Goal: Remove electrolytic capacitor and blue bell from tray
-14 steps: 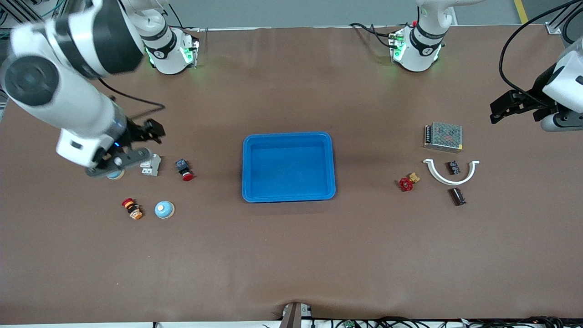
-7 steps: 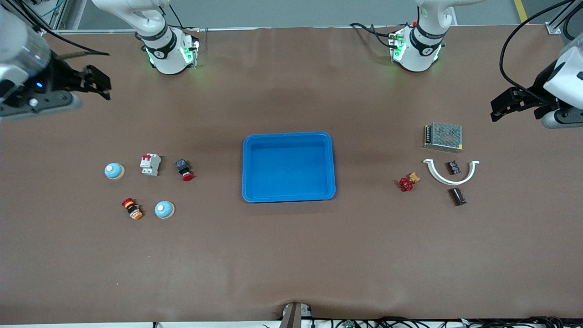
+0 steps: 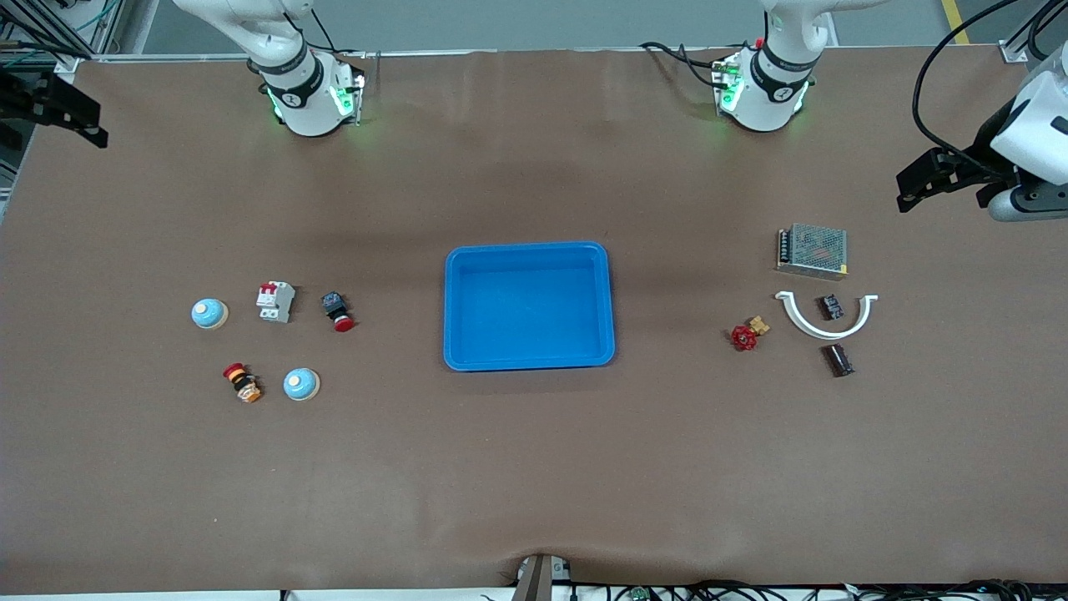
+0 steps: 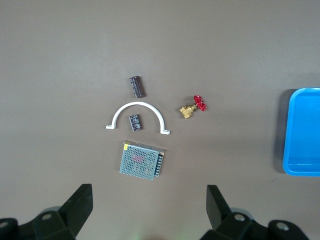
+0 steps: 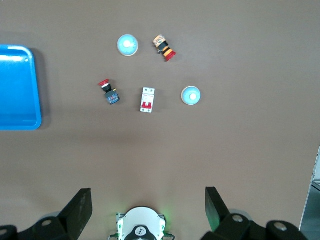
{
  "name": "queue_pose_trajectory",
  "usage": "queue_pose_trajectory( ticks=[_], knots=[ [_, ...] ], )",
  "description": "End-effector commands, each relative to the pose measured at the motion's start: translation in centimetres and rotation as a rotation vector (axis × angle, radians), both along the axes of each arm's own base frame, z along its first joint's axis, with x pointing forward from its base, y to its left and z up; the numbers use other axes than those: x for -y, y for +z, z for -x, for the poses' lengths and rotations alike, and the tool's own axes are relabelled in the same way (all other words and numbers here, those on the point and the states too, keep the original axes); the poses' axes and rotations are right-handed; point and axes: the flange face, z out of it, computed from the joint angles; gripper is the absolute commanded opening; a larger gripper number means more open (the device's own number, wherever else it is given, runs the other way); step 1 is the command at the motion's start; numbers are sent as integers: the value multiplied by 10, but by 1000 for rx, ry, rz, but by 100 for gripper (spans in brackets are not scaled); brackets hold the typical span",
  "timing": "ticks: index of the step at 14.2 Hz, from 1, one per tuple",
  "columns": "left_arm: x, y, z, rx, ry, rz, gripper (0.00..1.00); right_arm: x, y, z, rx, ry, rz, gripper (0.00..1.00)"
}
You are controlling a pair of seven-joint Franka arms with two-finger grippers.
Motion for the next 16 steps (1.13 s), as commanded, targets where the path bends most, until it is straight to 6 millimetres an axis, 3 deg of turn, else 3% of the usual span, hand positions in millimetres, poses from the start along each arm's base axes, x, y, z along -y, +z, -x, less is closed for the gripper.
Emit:
queue_pose_trajectory(
  ticks=[1, 4, 16],
  knots=[
    [2, 2, 8, 5, -19, -6, 100, 6, -4, -2, 19, -11, -18, 100],
    [0, 2, 7, 1, -16, -6, 100, 14, -10, -7, 15, -28, -19, 100],
    [0, 8, 9, 10, -15, 7, 100, 11, -13, -6, 1, -20, -23, 100]
  ],
)
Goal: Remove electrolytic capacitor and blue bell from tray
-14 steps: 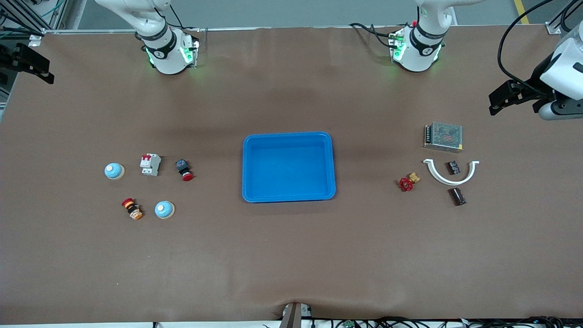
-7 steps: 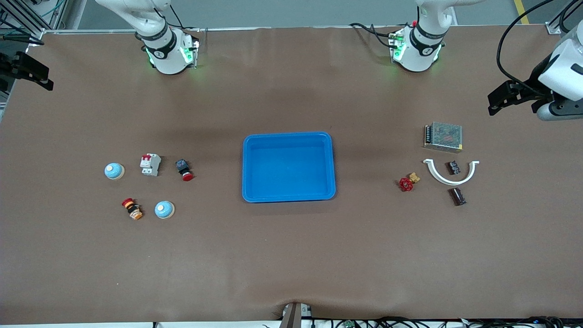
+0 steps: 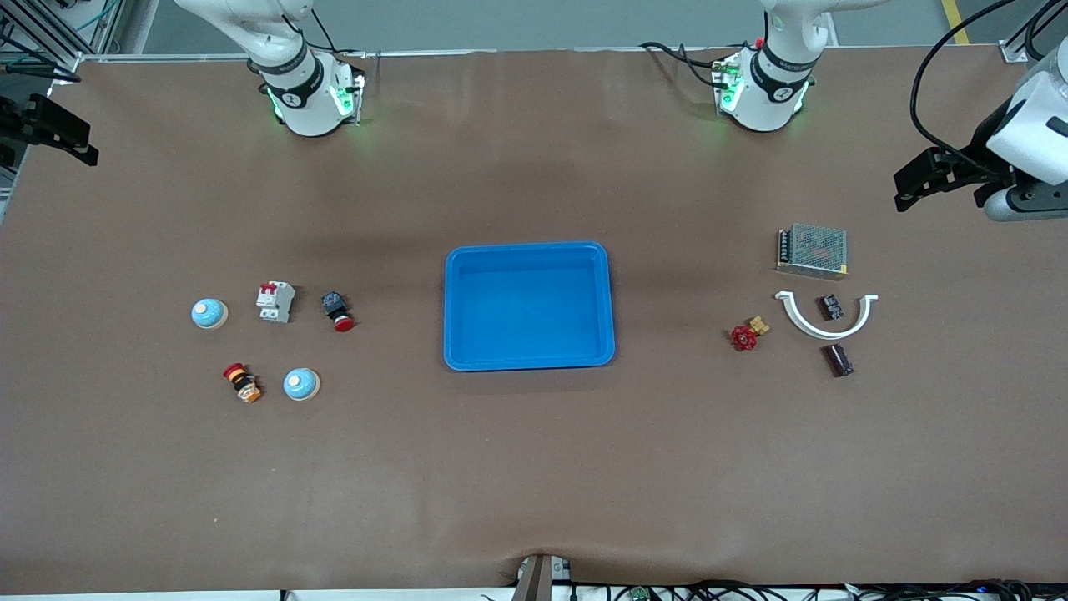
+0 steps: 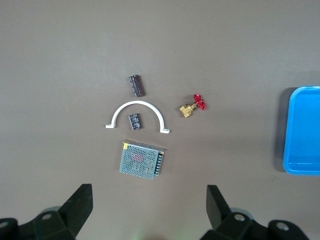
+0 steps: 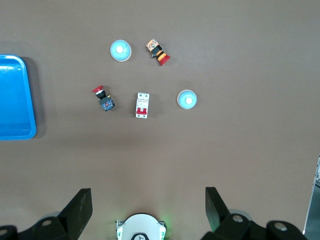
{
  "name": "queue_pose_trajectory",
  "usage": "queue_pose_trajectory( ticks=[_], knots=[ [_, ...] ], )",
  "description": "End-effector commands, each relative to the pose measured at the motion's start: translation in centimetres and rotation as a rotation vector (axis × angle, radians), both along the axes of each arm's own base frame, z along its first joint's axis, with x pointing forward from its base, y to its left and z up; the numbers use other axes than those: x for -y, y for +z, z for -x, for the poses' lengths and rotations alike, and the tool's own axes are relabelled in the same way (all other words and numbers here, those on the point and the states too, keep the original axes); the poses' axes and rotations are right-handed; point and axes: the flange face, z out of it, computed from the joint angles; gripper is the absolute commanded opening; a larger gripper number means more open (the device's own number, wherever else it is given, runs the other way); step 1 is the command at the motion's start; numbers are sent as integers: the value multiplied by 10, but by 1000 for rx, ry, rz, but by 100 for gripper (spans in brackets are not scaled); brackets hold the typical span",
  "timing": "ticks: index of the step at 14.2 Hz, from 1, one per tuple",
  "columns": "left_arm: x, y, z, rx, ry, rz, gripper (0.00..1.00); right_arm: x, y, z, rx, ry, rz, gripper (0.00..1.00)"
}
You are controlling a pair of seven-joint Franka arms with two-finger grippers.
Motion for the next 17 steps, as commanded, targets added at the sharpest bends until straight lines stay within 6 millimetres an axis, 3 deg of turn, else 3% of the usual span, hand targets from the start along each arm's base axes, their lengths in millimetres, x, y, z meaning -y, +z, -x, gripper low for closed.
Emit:
queue_pose_trajectory(
  ticks=[1, 9, 17],
  knots=[
    [0, 11, 9, 15, -14, 11, 100, 0, -2, 2, -5, -2, -20, 100],
    [5, 22, 9, 34, -14, 64, 100, -5, -2, 2, -5, 4, -59, 100],
    [4, 22, 9, 27, -6, 56, 100, -5, -3, 2, -7, 4, -61, 100]
  ],
)
